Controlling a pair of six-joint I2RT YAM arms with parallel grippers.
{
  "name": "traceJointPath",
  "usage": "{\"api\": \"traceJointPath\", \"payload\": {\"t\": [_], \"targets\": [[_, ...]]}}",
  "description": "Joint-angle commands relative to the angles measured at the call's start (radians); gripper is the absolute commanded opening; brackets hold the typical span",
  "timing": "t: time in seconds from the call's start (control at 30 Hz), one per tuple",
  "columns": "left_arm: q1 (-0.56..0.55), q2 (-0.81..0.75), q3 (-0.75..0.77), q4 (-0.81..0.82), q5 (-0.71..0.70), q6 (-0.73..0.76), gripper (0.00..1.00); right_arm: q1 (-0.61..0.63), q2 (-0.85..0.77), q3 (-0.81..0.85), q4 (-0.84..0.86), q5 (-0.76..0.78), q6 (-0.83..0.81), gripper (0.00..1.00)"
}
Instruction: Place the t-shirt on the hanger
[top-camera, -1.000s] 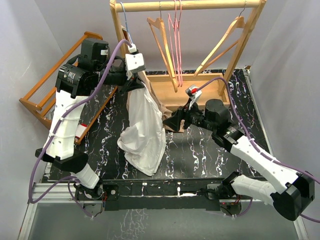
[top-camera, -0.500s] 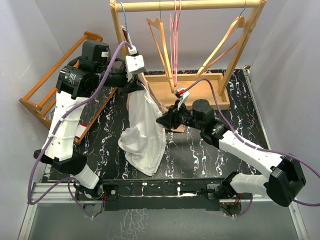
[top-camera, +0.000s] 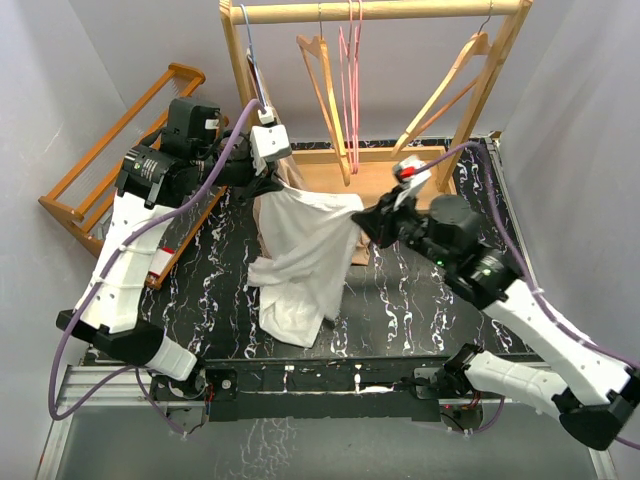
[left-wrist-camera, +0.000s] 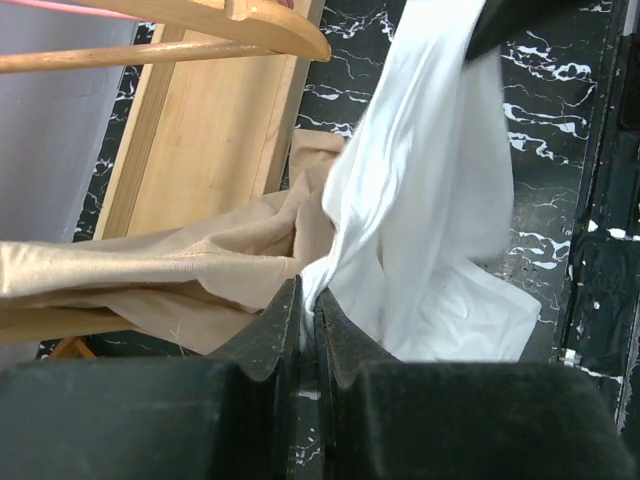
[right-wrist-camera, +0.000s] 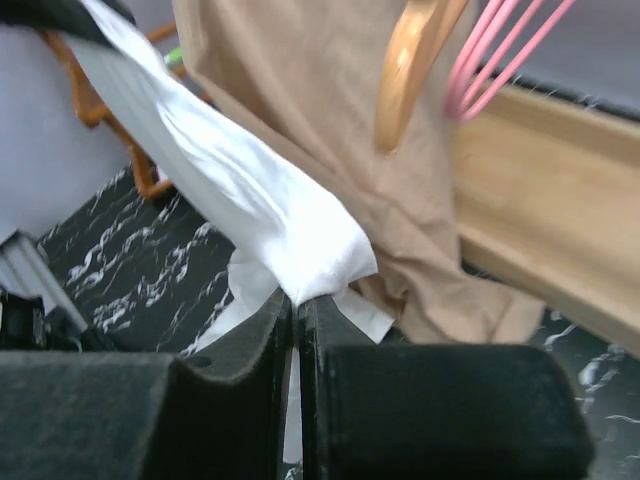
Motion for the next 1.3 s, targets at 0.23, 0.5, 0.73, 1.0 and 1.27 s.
{"api": "traceJointPath", "payload": {"t": [0.23, 0.5, 0.73, 1.0, 1.27], "targets": [[-0.004, -0.038, -0.080, 0.165, -0.046, -0.090, 0.00, 0.002, -0.099, 0.398, -0.350, 0.367, -0.153, 0.08], [-0.004, 0.028, -0.008, 0.362, -0.135, -0.212, 0.00, 0.002, -0.062, 0.585, -0.427, 0.469, -0.228, 0.08], [-0.004, 0.097, 0.069, 0.475, -0.159, -0.279, 0.00, 0.001, -0.058, 0.716, -0.491, 0.551, -0.275, 0.08], [-0.070, 0.175, 0.077, 0.533, -0.028, -0.364, 0.00, 0.002, 0.015, 0.720, -0.478, 0.278, -0.248, 0.08], [-0.166, 0.211, -0.094, 0.743, 0.066, -0.608, 0.00, 0.001, 0.039, 0.471, -0.301, -0.054, -0.123, 0.08]]}}
